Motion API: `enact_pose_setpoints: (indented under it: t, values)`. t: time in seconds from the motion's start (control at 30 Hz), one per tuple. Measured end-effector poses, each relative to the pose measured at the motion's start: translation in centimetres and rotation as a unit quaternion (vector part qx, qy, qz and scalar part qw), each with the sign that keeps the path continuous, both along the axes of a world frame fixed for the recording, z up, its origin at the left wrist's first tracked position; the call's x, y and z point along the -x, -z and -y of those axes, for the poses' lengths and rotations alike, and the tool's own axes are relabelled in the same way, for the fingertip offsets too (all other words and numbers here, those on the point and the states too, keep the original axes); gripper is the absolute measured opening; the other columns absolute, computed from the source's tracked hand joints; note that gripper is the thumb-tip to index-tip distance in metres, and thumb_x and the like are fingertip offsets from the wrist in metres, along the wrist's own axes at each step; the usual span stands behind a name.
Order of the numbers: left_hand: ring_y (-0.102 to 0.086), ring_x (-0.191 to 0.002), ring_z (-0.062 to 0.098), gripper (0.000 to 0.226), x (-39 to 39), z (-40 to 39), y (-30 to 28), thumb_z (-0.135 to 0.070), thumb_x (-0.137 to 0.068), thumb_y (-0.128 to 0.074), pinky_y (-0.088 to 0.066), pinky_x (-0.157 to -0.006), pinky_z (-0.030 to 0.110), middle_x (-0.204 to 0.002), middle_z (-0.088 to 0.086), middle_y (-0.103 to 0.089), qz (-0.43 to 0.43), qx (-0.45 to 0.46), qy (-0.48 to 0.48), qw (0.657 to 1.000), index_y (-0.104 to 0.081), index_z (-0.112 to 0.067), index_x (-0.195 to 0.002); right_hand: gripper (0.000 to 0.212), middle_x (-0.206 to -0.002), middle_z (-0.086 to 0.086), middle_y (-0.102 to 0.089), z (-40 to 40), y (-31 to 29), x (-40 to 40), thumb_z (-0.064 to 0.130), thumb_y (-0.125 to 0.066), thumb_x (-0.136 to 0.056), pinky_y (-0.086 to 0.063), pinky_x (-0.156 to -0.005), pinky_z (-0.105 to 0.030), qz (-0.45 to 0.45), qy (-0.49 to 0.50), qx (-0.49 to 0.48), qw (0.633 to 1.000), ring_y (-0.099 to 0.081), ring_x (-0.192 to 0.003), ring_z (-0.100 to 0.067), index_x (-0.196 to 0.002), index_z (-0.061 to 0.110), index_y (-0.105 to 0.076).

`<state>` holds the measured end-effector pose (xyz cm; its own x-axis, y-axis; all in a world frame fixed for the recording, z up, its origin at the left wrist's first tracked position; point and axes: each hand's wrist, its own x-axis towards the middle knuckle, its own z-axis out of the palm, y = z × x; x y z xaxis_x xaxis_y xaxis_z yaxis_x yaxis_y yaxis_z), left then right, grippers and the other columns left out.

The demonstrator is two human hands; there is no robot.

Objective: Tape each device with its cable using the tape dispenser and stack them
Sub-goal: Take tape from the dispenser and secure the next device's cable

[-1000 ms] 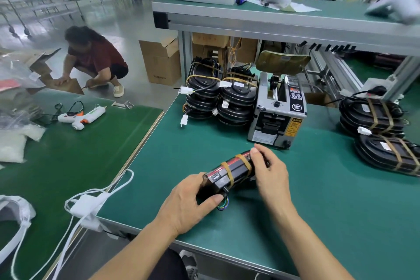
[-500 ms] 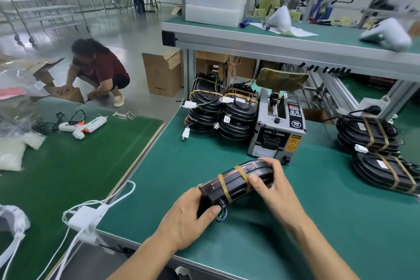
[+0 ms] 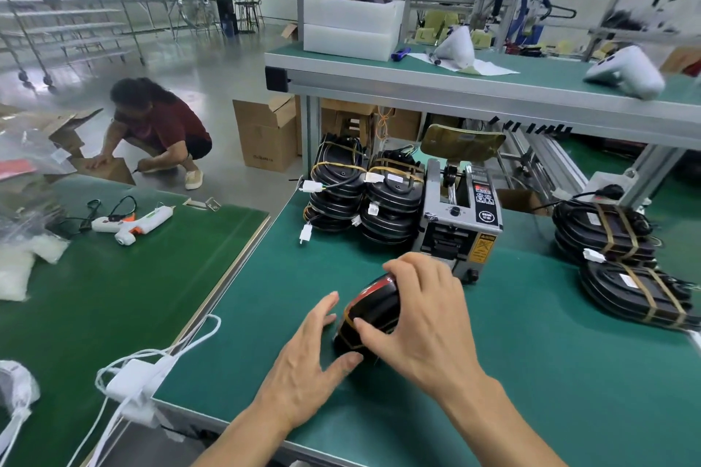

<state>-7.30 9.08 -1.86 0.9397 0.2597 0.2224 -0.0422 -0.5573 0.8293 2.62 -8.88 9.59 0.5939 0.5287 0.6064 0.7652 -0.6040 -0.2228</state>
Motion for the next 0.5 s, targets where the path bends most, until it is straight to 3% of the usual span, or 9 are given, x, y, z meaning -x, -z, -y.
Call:
enact_pose_setpoints:
  t: [0.1,0.17,0.27,0.33,0.4,0.43,0.5]
  values:
    - [-0.057,-0.130,-0.011,0.075,0.1,0.0,0.0,-0.076,-0.089,-0.065,-0.047,-0.107,0.019,-0.147,-0.035,-0.055,0.004,0.001,-0.017,1.000,-0.029,-0.059,-0.152,0.072,-0.126,0.000,-0.056,-1.5,-0.1,1.3,0.061,-0.077,-0.066,-0.049,-0.088,-0.043,-0.018,-0.025,-0.009,1.000,-0.056,-0.110,-0.028,-0.122,0.019,-0.060]
    - [-0.065,-0.116,-0.005,0.056,0.1,0.0,0.0,-0.065,-0.090,-0.062,-0.053,-0.099,0.027,-0.131,-0.031,-0.065,0.005,0.009,-0.032,0.999,-0.035,-0.064,-0.140,0.073,-0.131,0.003,-0.056,-1.7,-0.1,1.5,0.064,-0.076,-0.070,-0.048,-0.094,-0.042,-0.031,-0.045,-0.011,0.998,-0.055,-0.118,-0.024,-0.128,0.022,-0.061]
    - [-0.069,-0.106,0.003,0.042,0.1,0.0,0.1,-0.069,-0.091,-0.058,-0.055,-0.093,0.034,-0.117,-0.024,-0.071,0.014,0.008,-0.041,0.999,-0.040,-0.061,-0.128,0.059,-0.139,0.013,-0.057,-0.6,-0.3,0.8,0.063,-0.068,-0.085,-0.036,-0.110,-0.035,-0.130,-0.086,-0.136,0.978,-0.051,-0.133,-0.011,-0.134,0.030,-0.064]
    - [-0.067,-0.102,0.002,0.042,0.1,0.1,0.1,-0.082,-0.092,-0.052,-0.053,-0.091,0.029,-0.112,-0.024,-0.070,0.023,-0.009,-0.040,0.999,-0.038,-0.065,-0.127,0.033,-0.128,0.016,-0.065,0.7,0.0,-0.5,0.049,-0.065,-0.094,-0.042,-0.107,-0.031,-0.182,-0.048,-0.281,0.941,-0.060,-0.125,-0.011,-0.123,0.034,-0.071]
    - [-0.066,-0.099,0.000,0.045,0.1,0.0,0.1,-0.090,-0.089,-0.047,-0.053,-0.088,0.025,-0.109,-0.027,-0.069,0.028,-0.015,-0.042,0.999,-0.036,-0.068,-0.127,0.016,-0.110,0.014,-0.074,1.7,0.7,-2.5,0.033,-0.067,-0.097,-0.052,-0.098,-0.031,-0.262,0.051,-0.400,0.877,-0.069,-0.107,-0.010,-0.111,0.034,-0.076]
    - [-0.066,-0.098,-0.001,0.045,0.1,0.0,0.1,-0.091,-0.089,-0.047,-0.052,-0.087,0.023,-0.107,-0.029,-0.068,0.028,-0.013,-0.042,0.999,-0.036,-0.069,-0.126,0.015,-0.103,0.012,-0.076,2.1,1.2,-3.7,0.027,-0.068,-0.097,-0.055,-0.096,-0.033,-0.312,0.102,-0.428,0.842,-0.071,-0.101,-0.011,-0.108,0.031,-0.078]
    - [-0.066,-0.097,-0.001,0.045,0.2,0.0,0.0,-0.091,-0.089,-0.047,-0.051,-0.086,0.020,-0.107,-0.030,-0.068,0.029,-0.011,-0.042,0.999,-0.036,-0.068,-0.126,0.017,-0.097,0.007,-0.078,2.4,2.3,-6.2,0.021,-0.067,-0.097,-0.057,-0.096,-0.036,-0.369,0.180,-0.425,0.807,-0.073,-0.098,-0.020,-0.108,0.024,-0.080]
